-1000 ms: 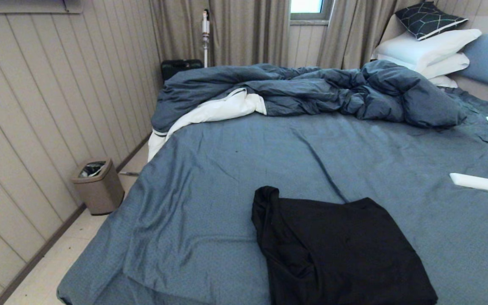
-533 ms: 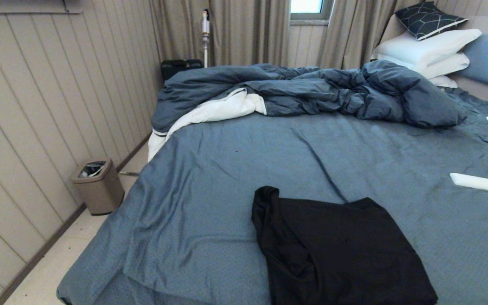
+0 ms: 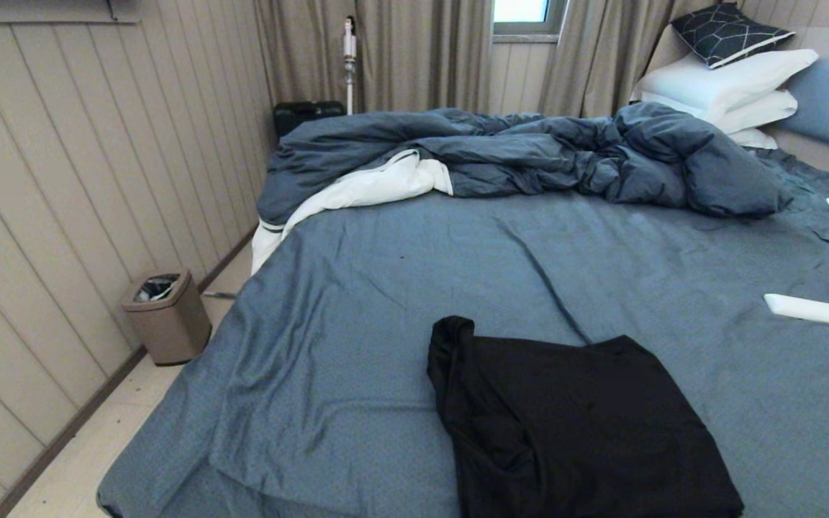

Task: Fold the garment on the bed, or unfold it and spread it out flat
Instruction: Unford the black T-shirt

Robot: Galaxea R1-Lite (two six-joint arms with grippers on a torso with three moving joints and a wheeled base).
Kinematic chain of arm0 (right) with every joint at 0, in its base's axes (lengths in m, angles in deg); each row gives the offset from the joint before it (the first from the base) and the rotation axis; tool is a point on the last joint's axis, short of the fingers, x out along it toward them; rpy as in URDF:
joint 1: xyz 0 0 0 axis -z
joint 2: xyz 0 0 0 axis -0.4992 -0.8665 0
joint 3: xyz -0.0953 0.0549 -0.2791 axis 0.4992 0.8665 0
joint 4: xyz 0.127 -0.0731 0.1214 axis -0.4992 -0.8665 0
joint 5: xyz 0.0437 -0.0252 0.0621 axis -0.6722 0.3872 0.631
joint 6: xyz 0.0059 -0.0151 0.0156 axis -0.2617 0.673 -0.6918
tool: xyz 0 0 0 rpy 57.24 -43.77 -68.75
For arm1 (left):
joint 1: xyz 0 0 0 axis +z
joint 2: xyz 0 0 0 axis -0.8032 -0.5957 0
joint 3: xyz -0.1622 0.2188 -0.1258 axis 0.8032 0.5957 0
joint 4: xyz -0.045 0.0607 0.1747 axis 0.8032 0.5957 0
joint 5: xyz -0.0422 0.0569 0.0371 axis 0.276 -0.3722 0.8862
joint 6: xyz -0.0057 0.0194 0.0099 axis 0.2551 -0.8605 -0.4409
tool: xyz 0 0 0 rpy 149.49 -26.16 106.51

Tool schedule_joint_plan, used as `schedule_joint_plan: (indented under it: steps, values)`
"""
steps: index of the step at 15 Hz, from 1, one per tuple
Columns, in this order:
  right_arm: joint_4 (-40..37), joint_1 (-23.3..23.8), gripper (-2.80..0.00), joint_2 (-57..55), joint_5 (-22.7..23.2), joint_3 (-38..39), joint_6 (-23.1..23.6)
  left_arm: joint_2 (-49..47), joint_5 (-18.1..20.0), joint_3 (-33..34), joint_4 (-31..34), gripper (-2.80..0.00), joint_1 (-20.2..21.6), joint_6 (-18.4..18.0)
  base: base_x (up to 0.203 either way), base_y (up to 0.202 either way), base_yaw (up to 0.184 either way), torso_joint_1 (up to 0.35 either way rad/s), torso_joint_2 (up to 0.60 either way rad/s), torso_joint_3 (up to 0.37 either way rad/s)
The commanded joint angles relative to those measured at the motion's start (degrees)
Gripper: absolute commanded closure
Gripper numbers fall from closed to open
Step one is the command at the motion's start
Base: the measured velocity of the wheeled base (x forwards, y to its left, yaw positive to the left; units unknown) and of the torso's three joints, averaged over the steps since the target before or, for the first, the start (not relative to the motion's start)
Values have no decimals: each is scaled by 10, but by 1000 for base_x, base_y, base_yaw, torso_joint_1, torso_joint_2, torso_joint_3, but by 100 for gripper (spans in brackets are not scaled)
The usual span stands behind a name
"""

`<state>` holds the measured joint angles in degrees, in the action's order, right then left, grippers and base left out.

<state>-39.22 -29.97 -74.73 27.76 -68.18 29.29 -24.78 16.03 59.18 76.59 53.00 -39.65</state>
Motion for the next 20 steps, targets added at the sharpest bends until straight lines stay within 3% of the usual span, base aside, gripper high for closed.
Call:
schedule_joint_plan:
  steps: [1, 6, 10, 14, 16, 19, 20]
  values:
    - [-6, -7, 0, -108, 1, -121, 1, -1, 0, 0, 0, 0, 0, 0, 0, 0, 0, 0, 0, 0]
    - [-68, -29, 0, -438, 6, -425, 0, -1, 0, 0, 0, 0, 0, 0, 0, 0, 0, 0, 0, 0]
    - [-159, -70, 0, -706, 3, -643, -54, -1, 0, 0, 0, 0, 0, 0, 0, 0, 0, 0, 0, 0]
    - [-404, -139, 0, -939, -3, -886, -86, -1, 0, 0, 0, 0, 0, 1, 0, 0, 0, 0, 0, 0]
    - [-499, -215, 0, -1014, -12, -938, -94, -1, 0, 0, 0, 0, 0, 1, 0, 0, 0, 0, 0, 0]
    - [-544, -306, 0, -1075, -20, -949, -110, -1, 0, 0, 0, 0, 0, 2, 0, 0, 0, 0, 0, 0]
    - [-546, -322, -280, -1082, -22, -944, -112, -1, 0, 0, -1, 0, 0, 3, 0, 0, 0, 0, 0, 0]
